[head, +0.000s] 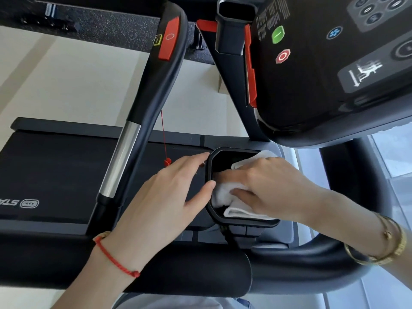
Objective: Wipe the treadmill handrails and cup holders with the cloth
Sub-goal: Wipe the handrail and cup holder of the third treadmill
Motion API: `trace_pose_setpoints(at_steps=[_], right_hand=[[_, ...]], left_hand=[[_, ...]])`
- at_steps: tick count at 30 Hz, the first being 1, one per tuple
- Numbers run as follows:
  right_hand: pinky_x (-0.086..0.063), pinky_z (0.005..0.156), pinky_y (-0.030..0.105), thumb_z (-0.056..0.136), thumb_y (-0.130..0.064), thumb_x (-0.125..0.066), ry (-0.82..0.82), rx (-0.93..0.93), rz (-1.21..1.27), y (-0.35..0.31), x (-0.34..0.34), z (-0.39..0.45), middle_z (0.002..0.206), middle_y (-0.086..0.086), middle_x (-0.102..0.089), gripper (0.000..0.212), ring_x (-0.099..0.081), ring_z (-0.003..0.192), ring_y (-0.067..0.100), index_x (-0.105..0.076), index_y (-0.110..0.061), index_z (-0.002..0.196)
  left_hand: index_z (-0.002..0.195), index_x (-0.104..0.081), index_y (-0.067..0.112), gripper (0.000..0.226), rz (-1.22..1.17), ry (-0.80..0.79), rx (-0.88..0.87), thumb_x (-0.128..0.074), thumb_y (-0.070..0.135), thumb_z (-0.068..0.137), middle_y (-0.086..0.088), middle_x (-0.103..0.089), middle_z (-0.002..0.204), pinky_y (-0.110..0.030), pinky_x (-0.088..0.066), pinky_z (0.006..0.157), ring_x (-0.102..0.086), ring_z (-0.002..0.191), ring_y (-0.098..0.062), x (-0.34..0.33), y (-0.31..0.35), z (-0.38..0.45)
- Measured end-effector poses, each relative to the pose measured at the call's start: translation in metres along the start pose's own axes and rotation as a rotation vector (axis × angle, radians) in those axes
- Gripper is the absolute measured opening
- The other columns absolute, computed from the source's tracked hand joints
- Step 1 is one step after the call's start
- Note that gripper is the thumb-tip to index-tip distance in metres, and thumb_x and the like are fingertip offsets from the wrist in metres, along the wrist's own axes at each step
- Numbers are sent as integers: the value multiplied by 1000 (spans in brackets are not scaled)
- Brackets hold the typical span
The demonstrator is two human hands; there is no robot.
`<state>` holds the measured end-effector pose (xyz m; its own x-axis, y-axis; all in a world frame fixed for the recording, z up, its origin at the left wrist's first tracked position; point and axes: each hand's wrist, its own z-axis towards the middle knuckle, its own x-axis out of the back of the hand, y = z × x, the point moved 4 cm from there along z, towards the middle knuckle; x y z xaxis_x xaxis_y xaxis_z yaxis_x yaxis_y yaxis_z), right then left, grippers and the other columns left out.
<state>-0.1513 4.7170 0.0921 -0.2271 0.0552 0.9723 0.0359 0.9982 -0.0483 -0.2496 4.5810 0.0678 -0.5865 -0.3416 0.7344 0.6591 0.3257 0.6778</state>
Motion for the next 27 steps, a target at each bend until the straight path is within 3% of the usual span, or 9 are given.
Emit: trace_pose_setpoints(at_steps=[3,7,8,10,13,16,19,23,27], right_hand=[[-43,82,26,95,-43,-38,-37,-36,-14,1,-3,-2,96,-10,-61,28,-62,91,15,-49,-27,113],[-39,97,27,94,-47,-15,-98,11,-125,0,-8,-5,85,-9,-63,48,-63,92,10,-60,-32,96],[-40,96,28,94,-49,-15,-106,19,-161,1,-10,-3,81,-8,-63,50,-64,89,12,-61,-30,91],[-46,79,33,93,-48,-26,-105,15,-230,1,-12,5,73,-5,-60,43,-63,75,20,-59,-24,79],[-35,53,29,82,-45,-29,-84,-81,-228,1,-8,19,55,-6,-39,34,-51,53,23,-51,-22,69],[-34,48,26,76,-56,-38,-78,-151,-145,2,-5,24,50,-8,-26,33,-38,45,20,-52,-26,70],[-32,49,25,81,-39,-46,-85,-96,-217,1,-11,21,51,-6,-29,28,-28,39,18,-42,-20,61],[-30,52,29,85,-57,-34,-111,7,-255,4,-15,11,57,-3,-45,45,-42,48,20,-39,-21,59],[-30,55,32,75,-56,2,-142,38,-290,3,-15,6,61,-1,-50,57,-49,56,23,-40,-20,59]], left_hand=[[145,-37,39,56,-23,-14,17,-42,56,92,28,-52,126,-5,-38,83,-46,112,10,-4,-3,3],[145,-36,42,56,-45,-20,36,-42,57,91,29,-51,126,-3,-35,81,-45,105,12,-9,-6,6],[144,-36,42,56,-50,-19,36,-42,57,91,29,-51,126,-2,-35,80,-44,105,13,-10,-6,6],[144,-37,42,55,-59,-22,32,-42,57,91,28,-52,127,-4,-38,84,-46,108,12,-11,-6,7],[142,-38,42,53,-109,-32,33,-43,56,91,27,-54,128,-20,-50,93,-52,115,7,-12,-8,8],[138,-41,44,49,-151,-29,34,-45,54,91,31,-55,119,-20,-51,93,-52,114,10,-12,-8,10],[136,-42,46,48,-156,-26,17,-44,58,89,38,-53,113,-13,-47,92,-51,112,15,-11,-8,11],[136,-41,48,52,-145,-39,6,-39,63,86,38,-54,112,-17,-49,92,-53,112,13,-10,-8,14],[136,-39,49,55,-124,-33,4,-37,67,84,33,-56,113,-18,-50,90,-54,109,11,-10,-9,13]])
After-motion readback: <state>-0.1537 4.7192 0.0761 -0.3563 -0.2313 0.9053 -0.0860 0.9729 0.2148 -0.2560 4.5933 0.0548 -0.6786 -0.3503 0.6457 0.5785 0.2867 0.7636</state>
